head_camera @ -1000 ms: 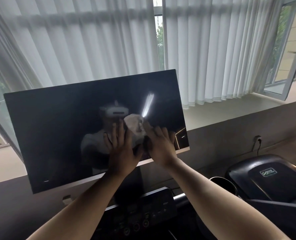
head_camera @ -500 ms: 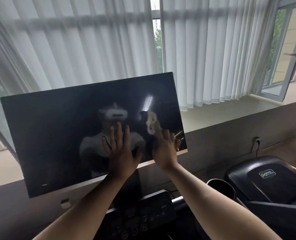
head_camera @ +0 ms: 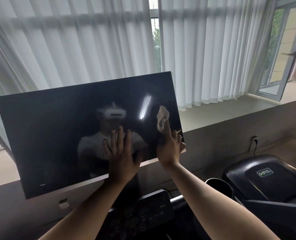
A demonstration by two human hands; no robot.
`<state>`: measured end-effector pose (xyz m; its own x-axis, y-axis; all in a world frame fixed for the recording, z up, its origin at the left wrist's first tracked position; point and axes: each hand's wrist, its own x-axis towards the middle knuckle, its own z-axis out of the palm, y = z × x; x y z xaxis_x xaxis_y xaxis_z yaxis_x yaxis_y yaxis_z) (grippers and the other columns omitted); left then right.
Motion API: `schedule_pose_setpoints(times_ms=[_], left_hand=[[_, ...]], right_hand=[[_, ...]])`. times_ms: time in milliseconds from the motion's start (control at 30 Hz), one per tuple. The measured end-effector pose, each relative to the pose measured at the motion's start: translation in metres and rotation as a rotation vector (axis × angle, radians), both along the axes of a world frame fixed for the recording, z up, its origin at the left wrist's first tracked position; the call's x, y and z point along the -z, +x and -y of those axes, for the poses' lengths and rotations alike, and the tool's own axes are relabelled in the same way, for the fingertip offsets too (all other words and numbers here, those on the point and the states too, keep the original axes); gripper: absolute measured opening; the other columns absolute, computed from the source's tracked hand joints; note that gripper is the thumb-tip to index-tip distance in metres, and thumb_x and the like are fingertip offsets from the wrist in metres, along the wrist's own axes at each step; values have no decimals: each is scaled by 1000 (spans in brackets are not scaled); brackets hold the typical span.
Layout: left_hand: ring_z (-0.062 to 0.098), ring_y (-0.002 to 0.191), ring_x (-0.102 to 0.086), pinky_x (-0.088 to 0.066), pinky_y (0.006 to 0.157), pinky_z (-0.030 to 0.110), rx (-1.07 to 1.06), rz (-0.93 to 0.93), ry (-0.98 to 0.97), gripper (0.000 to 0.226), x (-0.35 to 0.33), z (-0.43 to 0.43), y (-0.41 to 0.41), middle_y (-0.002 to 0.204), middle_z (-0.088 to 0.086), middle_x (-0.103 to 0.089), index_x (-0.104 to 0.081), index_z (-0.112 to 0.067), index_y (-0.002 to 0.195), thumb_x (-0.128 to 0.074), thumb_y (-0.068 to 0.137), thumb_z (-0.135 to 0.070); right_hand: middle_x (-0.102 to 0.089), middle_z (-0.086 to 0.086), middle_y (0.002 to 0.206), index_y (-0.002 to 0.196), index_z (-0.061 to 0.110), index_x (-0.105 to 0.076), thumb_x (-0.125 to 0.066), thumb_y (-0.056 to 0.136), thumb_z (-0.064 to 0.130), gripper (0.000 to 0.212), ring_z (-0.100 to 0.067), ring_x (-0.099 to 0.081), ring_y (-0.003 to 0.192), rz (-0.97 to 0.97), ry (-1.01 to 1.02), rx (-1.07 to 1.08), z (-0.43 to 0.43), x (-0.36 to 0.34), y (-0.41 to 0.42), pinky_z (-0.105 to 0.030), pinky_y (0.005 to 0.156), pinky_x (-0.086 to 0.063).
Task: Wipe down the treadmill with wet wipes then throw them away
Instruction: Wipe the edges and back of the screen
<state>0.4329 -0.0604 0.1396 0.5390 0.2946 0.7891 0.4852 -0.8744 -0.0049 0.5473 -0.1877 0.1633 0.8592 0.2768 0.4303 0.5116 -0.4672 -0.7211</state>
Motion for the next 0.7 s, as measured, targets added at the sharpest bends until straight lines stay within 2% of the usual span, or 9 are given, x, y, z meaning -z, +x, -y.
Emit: schedule_pose_setpoints(times_ms=[67, 200, 267, 367, 467, 567, 633, 700], left_hand=[[37, 154, -15, -13, 118, 65, 2, 1, 0, 83, 0, 1, 0, 166, 17, -20, -37, -8, 154, -48, 86, -54], [38, 154, -15, -14, 117, 65, 31, -10, 9, 80, 3, 0, -2, 165, 19, -23, -44, -5, 149, -48, 90, -59], [38, 153, -17, -15, 117, 65, 31, -25, 18, 79, 5, 1, -3, 164, 18, -25, -48, -3, 147, -47, 91, -60], [37, 154, -17, -15, 118, 64, 22, -48, 13, 80, 6, 6, -6, 166, 14, -21, -43, -7, 152, -46, 89, -57], [33, 156, -9, -11, 120, 63, 22, -74, -17, 83, 6, 10, -8, 169, 9, -12, -35, -13, 157, -51, 85, -52], [33, 156, -7, -9, 120, 63, 16, -88, -26, 86, 8, 11, -8, 169, 8, -9, -31, -14, 158, -55, 83, -49], [32, 156, -6, -8, 121, 62, 16, -82, -30, 87, 8, 11, -7, 169, 6, -6, -30, -15, 159, -58, 83, -47], [31, 156, -3, -7, 121, 61, 21, -75, -37, 88, 10, 11, -6, 169, 3, -2, -29, -16, 159, -61, 82, -46]], right_hand=[[-50, -4, 124, 159, 39, -18, -34, 84, 31, 78, -31, -41, 117, 47, -29, -64, -2, 2, -9, -45, 94, -28], [-54, 2, 114, 154, 41, -32, -39, 89, 35, 65, -29, -48, 109, 356, -154, -296, -3, 28, -24, -45, 93, -33], [-54, 3, 113, 154, 41, -30, -46, 88, 30, 69, -29, -49, 109, 394, -178, -291, -1, 34, -19, -46, 94, -34], [-52, -1, 115, 158, 38, -23, -48, 86, 23, 78, -31, -44, 112, 317, -183, -155, 6, 28, -6, -45, 92, -31], [-51, -5, 122, 160, 37, -15, -47, 92, 15, 79, -30, -43, 113, 110, -75, -1, 14, 19, 12, -42, 88, -25], [-49, -8, 130, 161, 37, -6, -43, 93, 9, 82, -31, -41, 116, -110, 2, 90, 17, 13, 21, -45, 91, -27], [-47, -8, 132, 160, 38, -4, -43, 92, 7, 84, -31, -41, 117, -126, 13, 85, 16, 13, 16, -48, 94, -28], [-47, -6, 128, 160, 39, -7, -45, 89, 8, 86, -31, -42, 115, -3, -12, 6, 15, 19, 4, -46, 94, -29]])
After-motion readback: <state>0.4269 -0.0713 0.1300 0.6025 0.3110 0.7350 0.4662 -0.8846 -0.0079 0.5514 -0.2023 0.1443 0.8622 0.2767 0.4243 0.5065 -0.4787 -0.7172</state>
